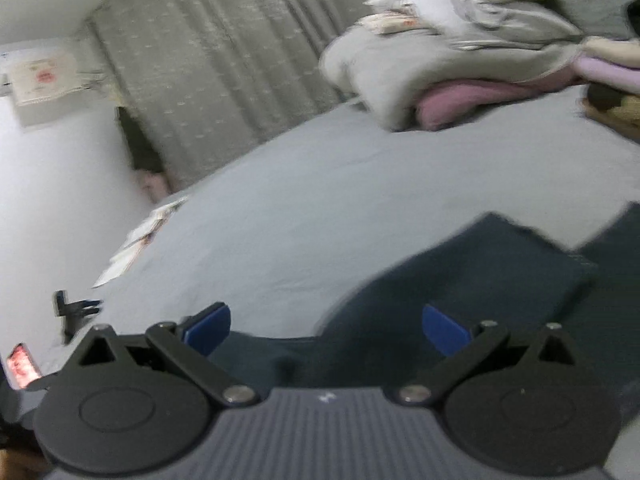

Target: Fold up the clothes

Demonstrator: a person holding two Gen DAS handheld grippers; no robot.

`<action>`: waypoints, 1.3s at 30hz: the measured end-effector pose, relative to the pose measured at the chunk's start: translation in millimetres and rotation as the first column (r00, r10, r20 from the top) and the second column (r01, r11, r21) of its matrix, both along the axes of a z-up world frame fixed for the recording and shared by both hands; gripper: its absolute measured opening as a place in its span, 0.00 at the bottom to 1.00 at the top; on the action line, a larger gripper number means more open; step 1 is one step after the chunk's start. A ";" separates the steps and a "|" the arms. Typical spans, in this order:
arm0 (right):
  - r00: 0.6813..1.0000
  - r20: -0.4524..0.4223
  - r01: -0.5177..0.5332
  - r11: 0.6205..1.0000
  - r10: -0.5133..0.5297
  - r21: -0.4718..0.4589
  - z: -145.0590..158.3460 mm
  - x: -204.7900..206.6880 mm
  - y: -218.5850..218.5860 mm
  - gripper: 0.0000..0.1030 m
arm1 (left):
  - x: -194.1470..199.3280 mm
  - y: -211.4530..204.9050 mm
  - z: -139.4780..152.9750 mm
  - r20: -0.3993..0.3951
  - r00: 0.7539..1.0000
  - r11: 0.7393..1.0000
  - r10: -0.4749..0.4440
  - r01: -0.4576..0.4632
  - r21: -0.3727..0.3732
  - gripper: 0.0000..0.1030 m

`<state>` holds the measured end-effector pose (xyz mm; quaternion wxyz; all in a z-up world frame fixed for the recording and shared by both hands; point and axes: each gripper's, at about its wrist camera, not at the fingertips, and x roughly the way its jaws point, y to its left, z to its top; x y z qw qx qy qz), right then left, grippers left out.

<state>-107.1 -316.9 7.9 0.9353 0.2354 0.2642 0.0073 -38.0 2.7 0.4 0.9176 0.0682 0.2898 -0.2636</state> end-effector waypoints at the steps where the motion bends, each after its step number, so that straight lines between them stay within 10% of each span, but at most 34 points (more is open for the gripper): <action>1: 0.999 -0.011 0.032 0.999 -0.032 -0.004 -3.1 -2.8 -10.3 1.00 | 0.5 -5.3 0.0 -0.002 1.000 1.000 -0.003 0.003 0.003 0.71; 21: 0.944 -0.160 0.295 0.956 -0.289 0.014 -53.3 10.8 -87.4 0.95 | -10.6 -66.5 1.4 -0.003 0.979 0.971 -0.205 0.203 -0.126 0.71; 24: 0.943 -0.151 0.291 0.955 -0.297 -0.060 -56.8 28.3 -84.0 0.86 | -13.3 -70.0 -2.4 0.000 0.972 0.966 -0.235 0.234 -0.114 0.71; 30: 0.949 -0.088 0.295 0.952 -0.302 -0.085 -54.8 25.4 -87.2 0.06 | -8.9 -65.6 -10.0 -0.038 0.975 0.971 -0.220 0.215 -0.100 0.71; 33: 0.955 -0.049 0.291 0.956 -0.292 -0.029 -41.8 11.4 -95.8 0.06 | -7.5 -65.5 -12.8 -0.045 0.976 0.974 -0.215 0.211 -0.085 0.71; 39: 0.954 0.027 0.298 0.931 -0.299 -0.211 5.1 -32.0 -88.7 0.06 | -9.8 -66.9 -16.2 -0.034 0.976 0.976 -0.215 0.213 -0.047 0.71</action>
